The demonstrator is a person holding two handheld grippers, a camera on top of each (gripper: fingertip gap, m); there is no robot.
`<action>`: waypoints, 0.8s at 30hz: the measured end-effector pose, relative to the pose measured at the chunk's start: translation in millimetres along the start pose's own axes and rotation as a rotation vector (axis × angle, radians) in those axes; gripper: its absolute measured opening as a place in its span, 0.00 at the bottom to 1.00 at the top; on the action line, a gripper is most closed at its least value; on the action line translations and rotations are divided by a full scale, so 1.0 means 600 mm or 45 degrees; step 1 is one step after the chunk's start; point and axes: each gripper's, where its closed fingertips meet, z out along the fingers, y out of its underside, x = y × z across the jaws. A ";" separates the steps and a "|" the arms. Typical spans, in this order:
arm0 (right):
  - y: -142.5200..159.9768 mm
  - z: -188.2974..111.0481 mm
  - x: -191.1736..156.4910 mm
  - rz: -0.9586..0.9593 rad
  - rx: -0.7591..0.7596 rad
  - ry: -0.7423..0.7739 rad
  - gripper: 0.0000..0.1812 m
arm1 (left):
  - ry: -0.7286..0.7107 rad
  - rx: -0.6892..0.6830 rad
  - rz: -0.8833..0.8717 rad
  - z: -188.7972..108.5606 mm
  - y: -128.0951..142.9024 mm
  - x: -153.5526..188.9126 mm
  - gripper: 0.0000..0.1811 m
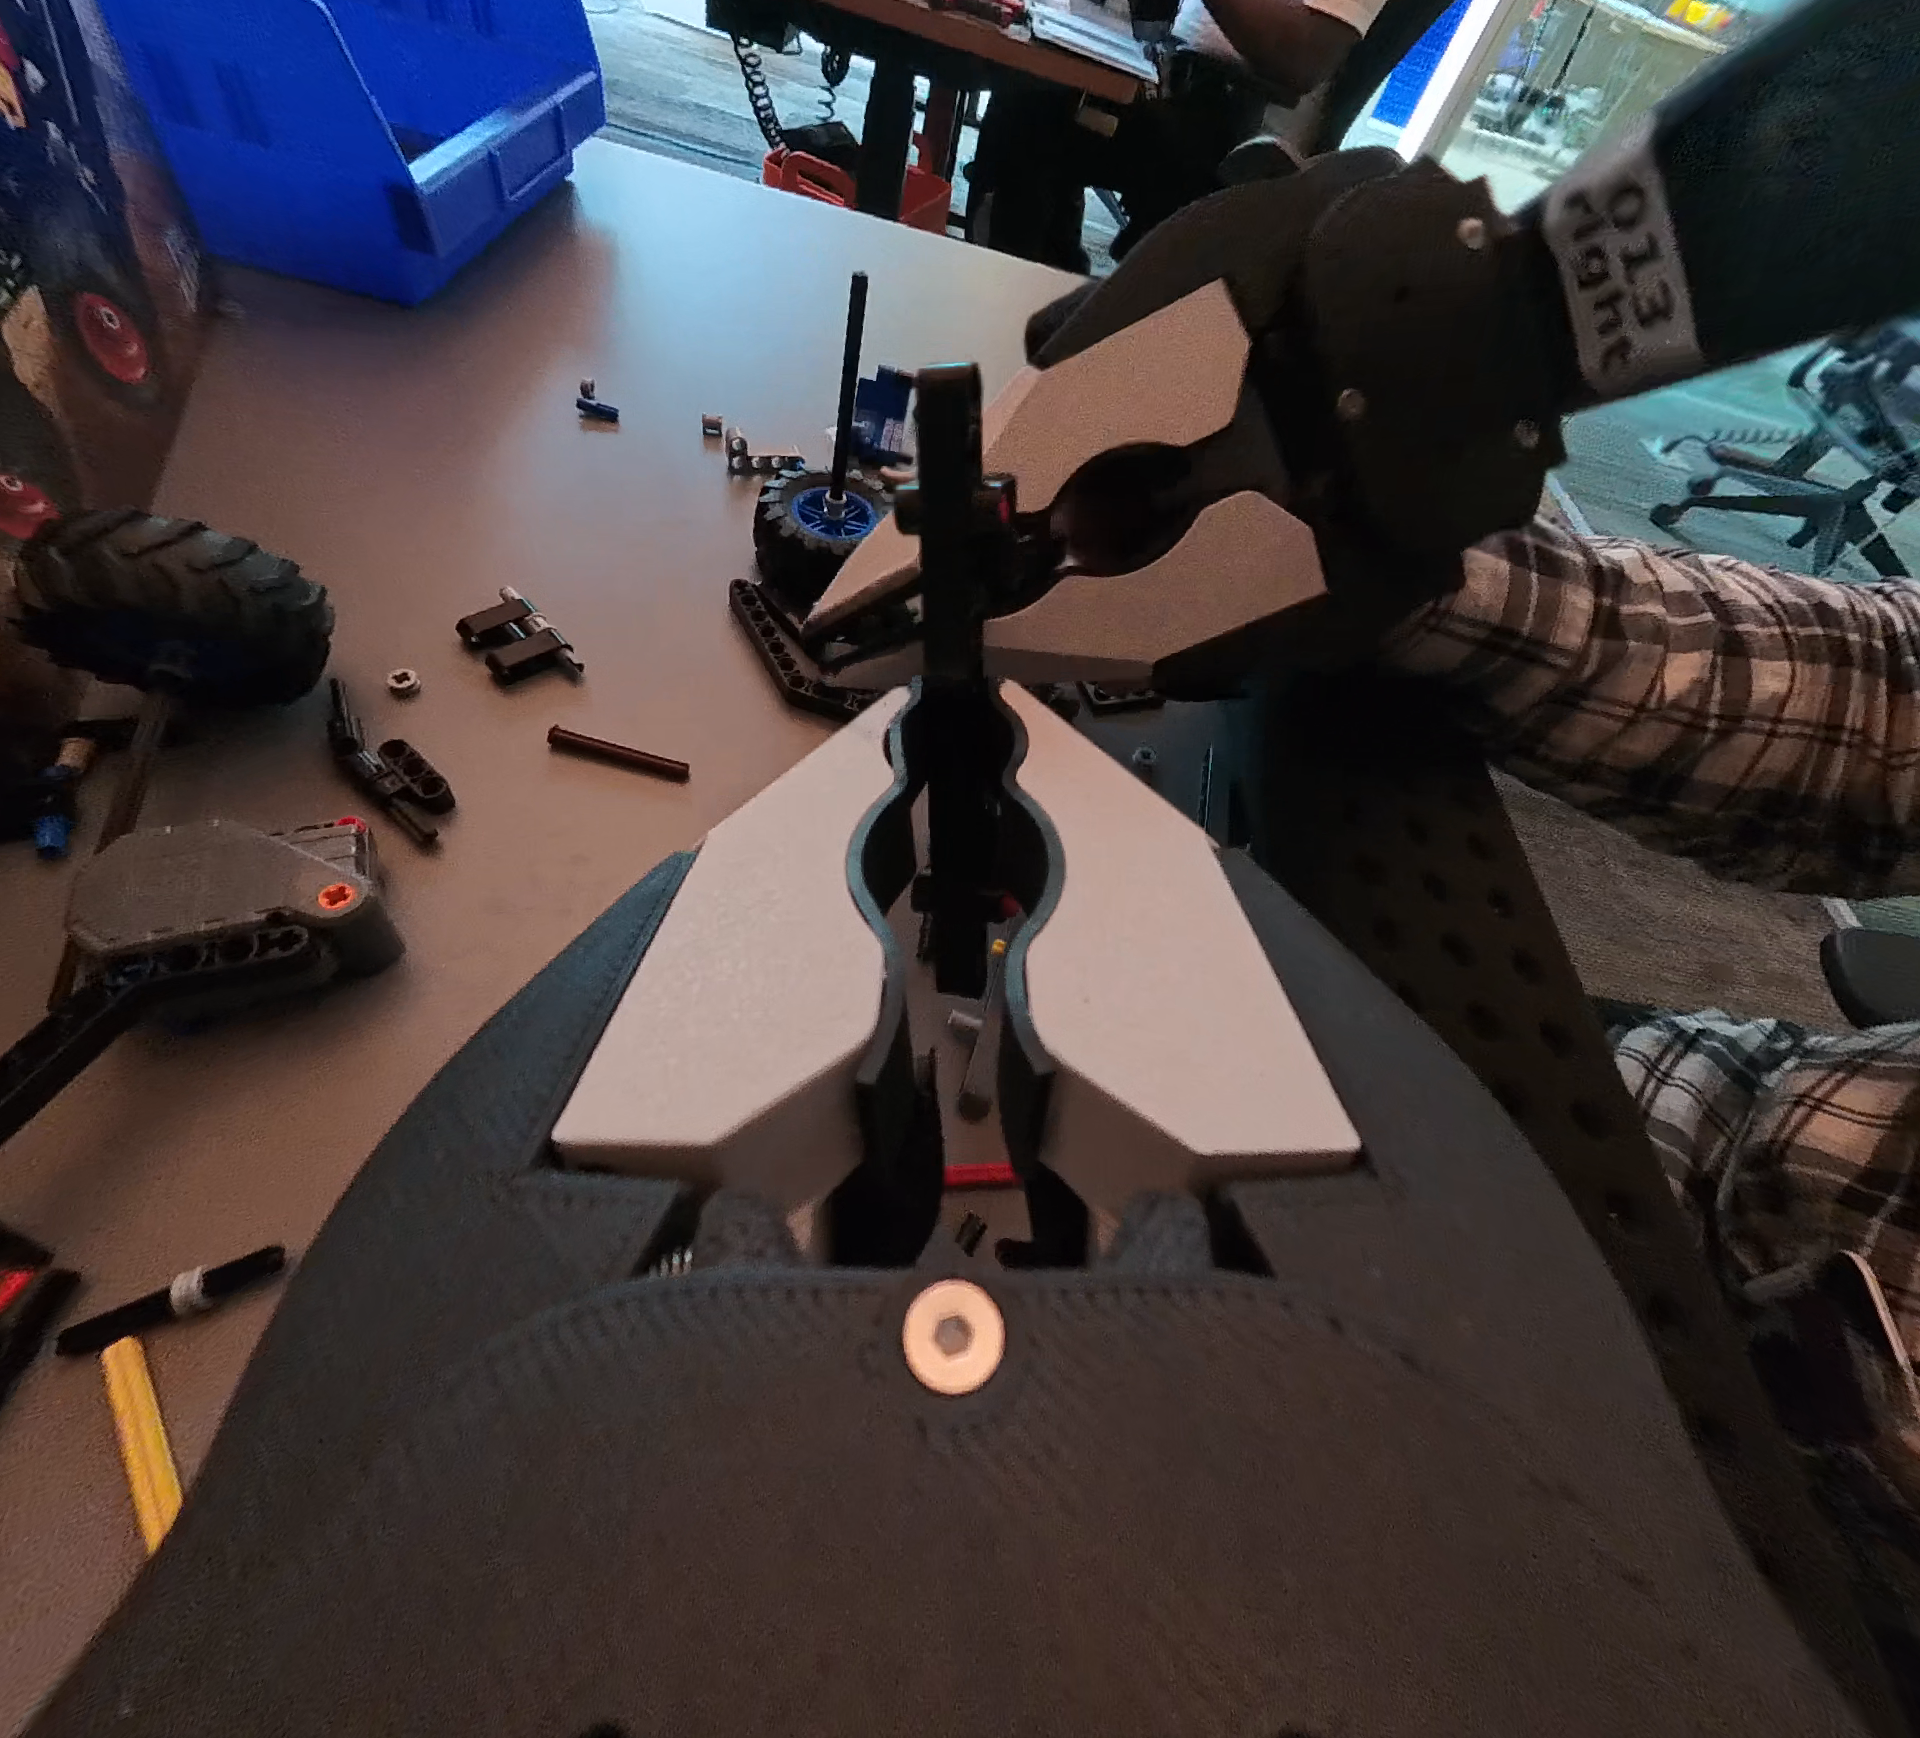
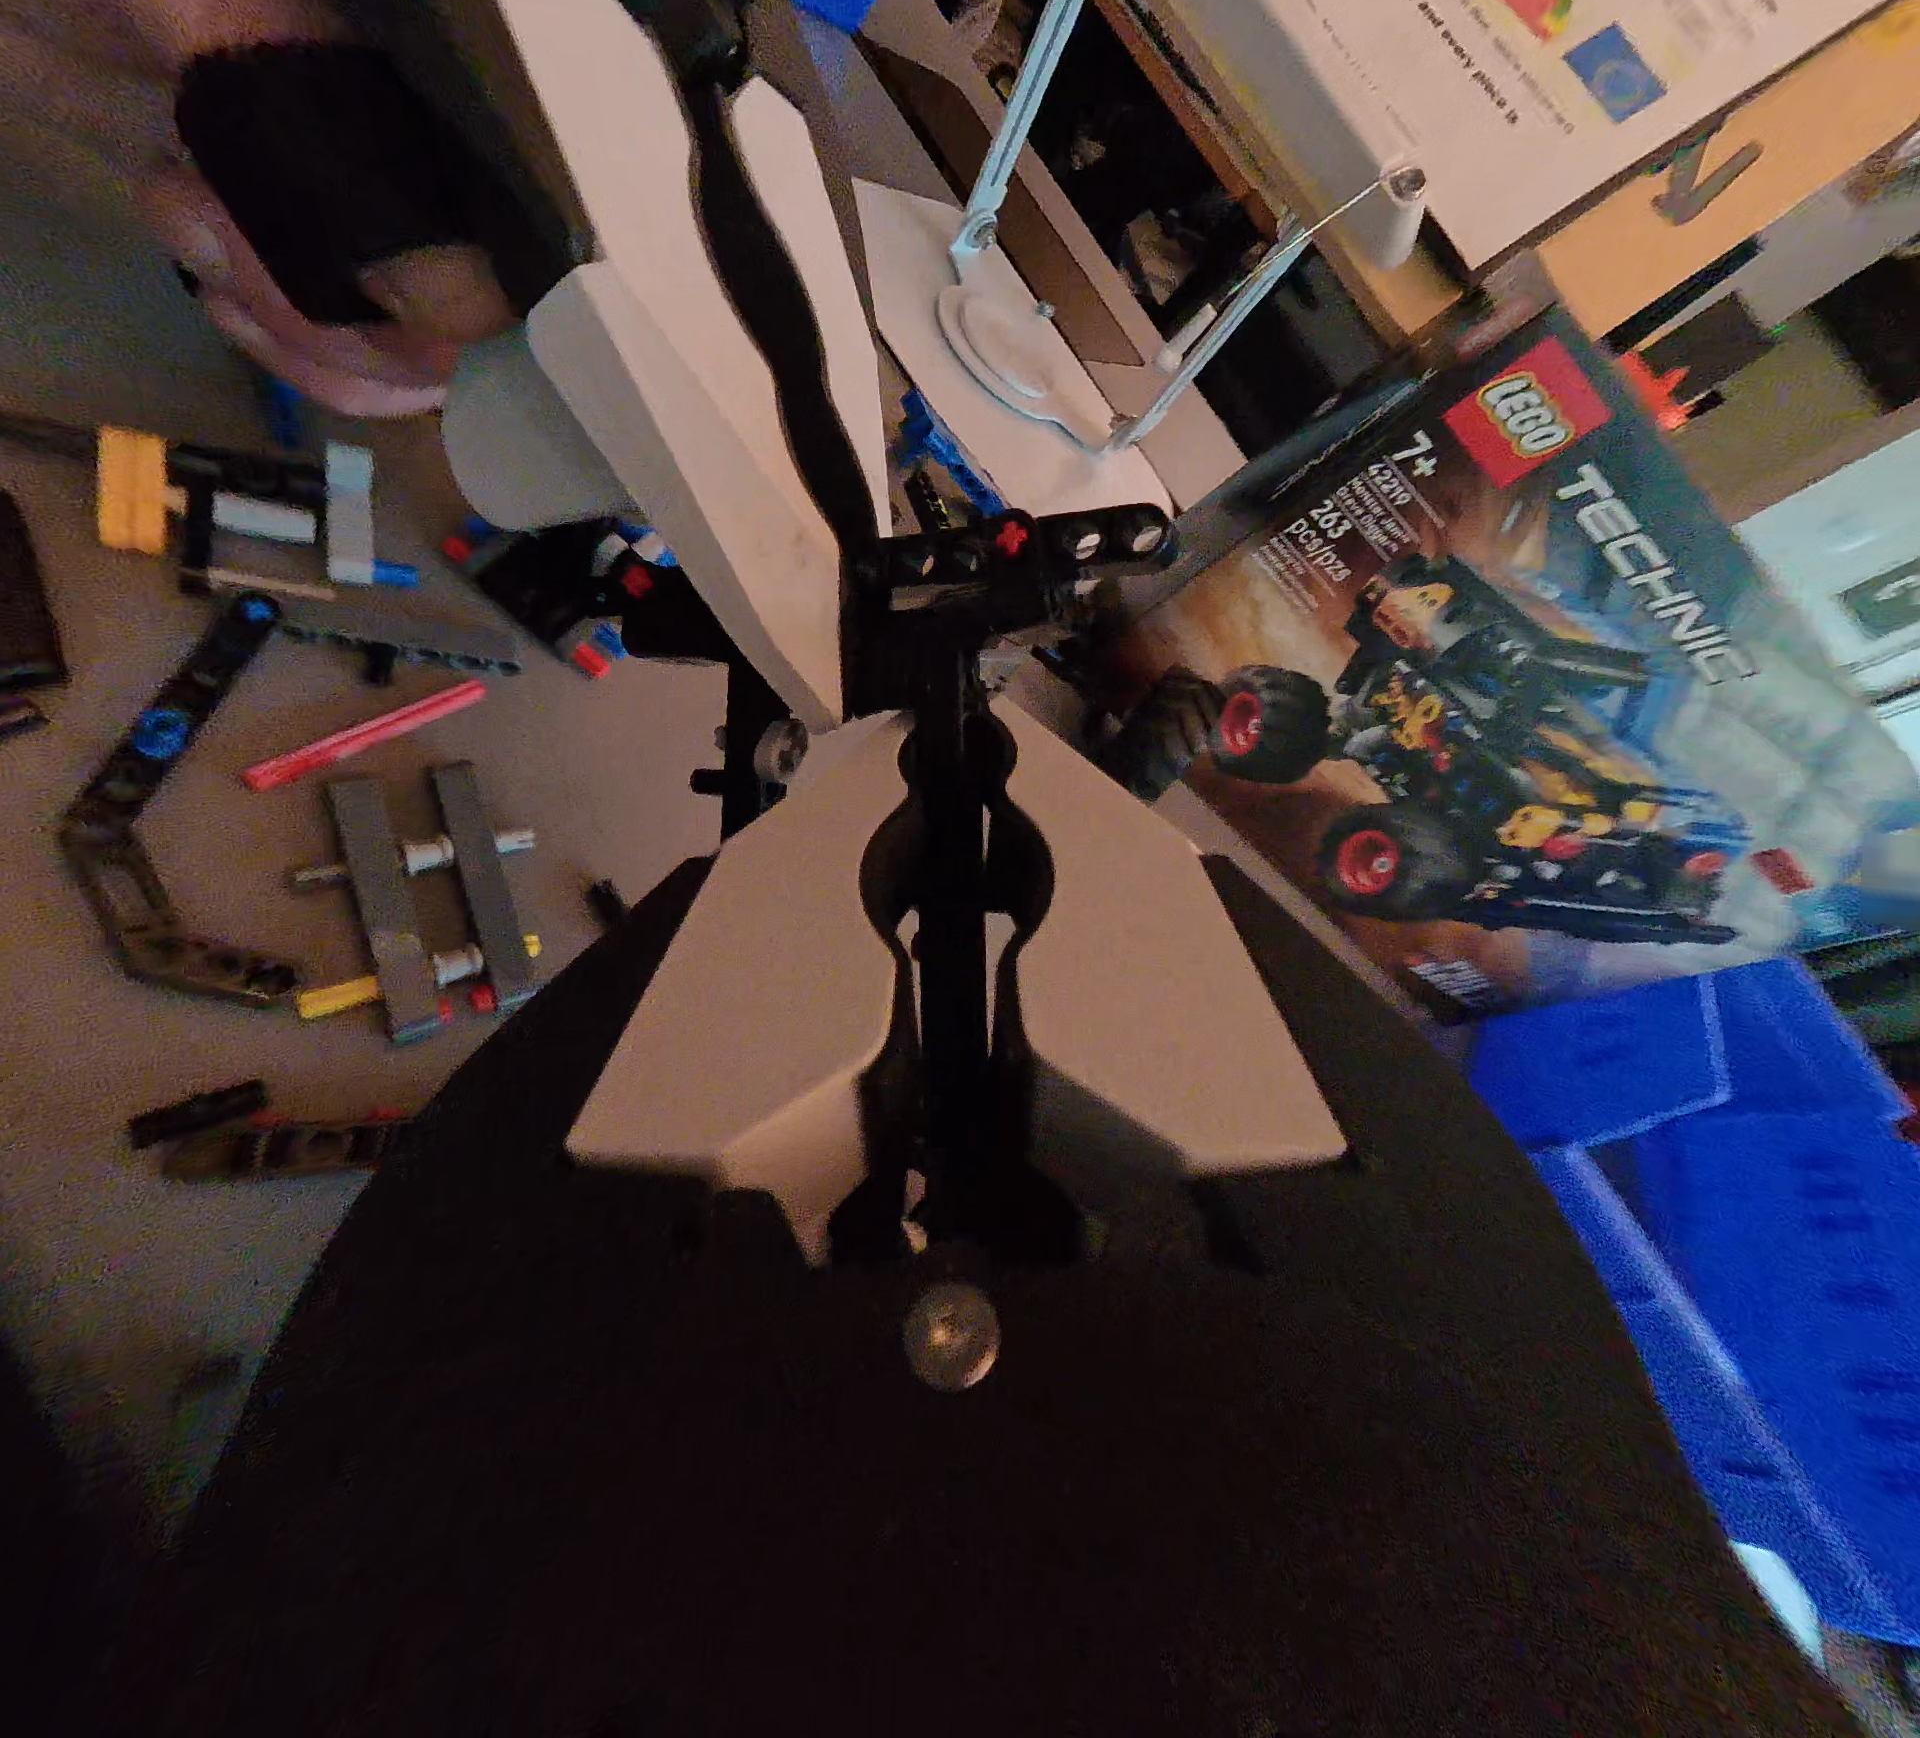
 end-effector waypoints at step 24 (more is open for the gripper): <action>-0.003 -0.017 -0.053 0.355 0.028 -0.542 0.00 | -0.325 -0.197 0.665 -0.023 -0.003 -0.006 0.07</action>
